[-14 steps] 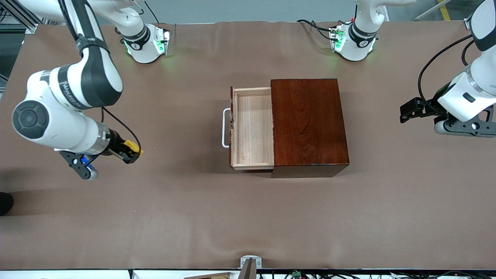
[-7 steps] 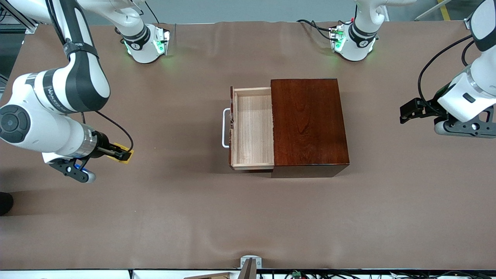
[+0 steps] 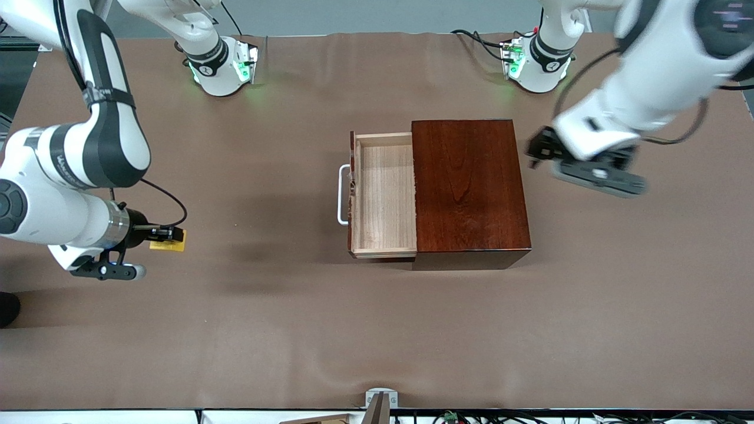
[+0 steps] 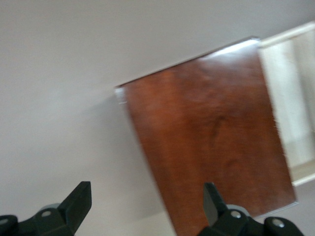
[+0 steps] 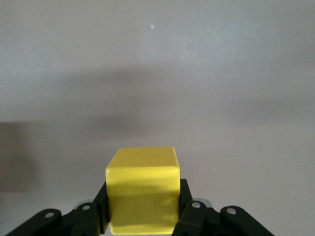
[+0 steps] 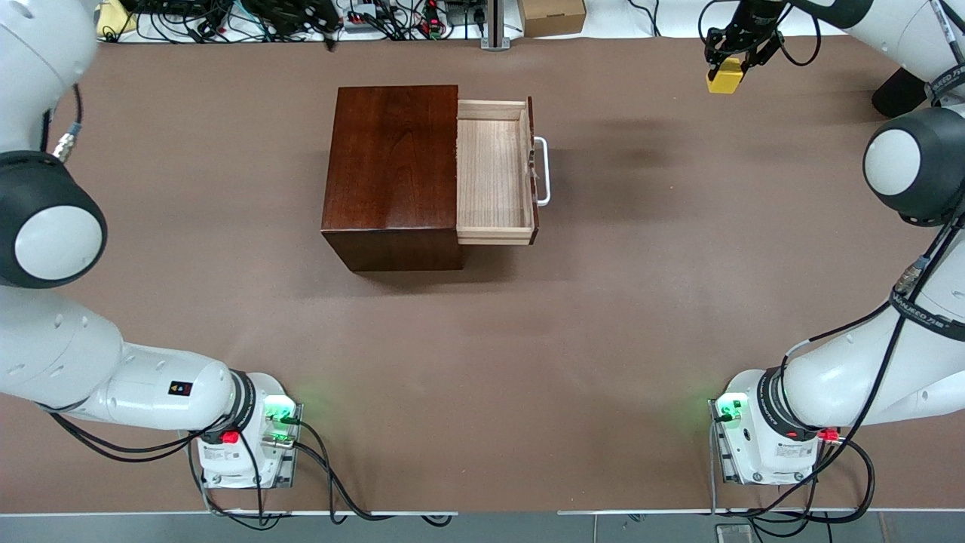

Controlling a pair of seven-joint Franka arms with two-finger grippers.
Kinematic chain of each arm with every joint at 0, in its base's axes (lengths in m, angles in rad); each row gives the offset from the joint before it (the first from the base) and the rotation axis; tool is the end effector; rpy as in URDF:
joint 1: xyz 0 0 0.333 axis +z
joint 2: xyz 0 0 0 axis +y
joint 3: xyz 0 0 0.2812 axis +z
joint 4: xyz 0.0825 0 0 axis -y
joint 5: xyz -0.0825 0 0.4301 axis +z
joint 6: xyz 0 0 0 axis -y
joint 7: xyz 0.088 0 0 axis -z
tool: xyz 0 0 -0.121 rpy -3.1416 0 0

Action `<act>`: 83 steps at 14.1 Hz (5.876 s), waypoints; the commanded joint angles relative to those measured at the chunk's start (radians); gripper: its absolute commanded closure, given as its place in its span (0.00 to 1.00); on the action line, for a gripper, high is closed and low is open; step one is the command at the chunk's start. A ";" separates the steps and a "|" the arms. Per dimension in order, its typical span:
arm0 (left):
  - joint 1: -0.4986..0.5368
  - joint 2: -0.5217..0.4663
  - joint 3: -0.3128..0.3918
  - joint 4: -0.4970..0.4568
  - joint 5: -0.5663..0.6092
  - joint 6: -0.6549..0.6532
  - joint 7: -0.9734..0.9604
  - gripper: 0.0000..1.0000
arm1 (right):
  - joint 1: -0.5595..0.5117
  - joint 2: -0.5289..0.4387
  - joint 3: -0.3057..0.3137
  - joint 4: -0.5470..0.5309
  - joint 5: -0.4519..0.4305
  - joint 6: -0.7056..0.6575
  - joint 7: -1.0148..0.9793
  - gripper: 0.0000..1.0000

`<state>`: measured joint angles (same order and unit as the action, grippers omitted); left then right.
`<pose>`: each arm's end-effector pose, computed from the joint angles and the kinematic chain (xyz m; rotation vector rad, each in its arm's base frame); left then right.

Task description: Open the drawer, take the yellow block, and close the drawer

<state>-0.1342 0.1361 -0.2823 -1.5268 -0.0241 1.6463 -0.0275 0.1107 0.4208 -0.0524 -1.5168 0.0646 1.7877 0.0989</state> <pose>0.5884 -0.2537 0.5240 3.0266 -0.5896 -0.0379 0.6885 0.0500 0.3464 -3.1030 0.0873 0.2362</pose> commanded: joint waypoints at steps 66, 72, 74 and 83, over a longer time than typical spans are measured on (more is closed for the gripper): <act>-0.466 0.579 0.060 0.255 0.375 0.032 0.681 0.00 | -0.094 -0.321 0.028 -0.126 -0.037 -0.137 -0.139 0.00; -0.504 0.588 0.048 0.260 0.360 0.126 0.530 0.00 | -0.095 -0.359 0.026 0.021 -0.037 -0.329 -0.131 0.00; -0.528 0.582 0.037 0.260 0.354 0.217 0.398 0.00 | -0.097 -0.372 0.020 0.021 -0.037 -0.326 -0.130 0.00; -0.363 0.259 0.051 0.255 0.251 -0.035 -0.216 0.00 | -0.103 -0.367 0.020 0.049 -0.022 -0.330 -0.025 0.00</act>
<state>-0.5991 0.5011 -0.2297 -1.2283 0.2647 1.6771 -0.1851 0.0111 0.0570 -0.0365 -1.4808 0.0448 1.4684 0.0432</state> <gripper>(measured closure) 0.000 0.000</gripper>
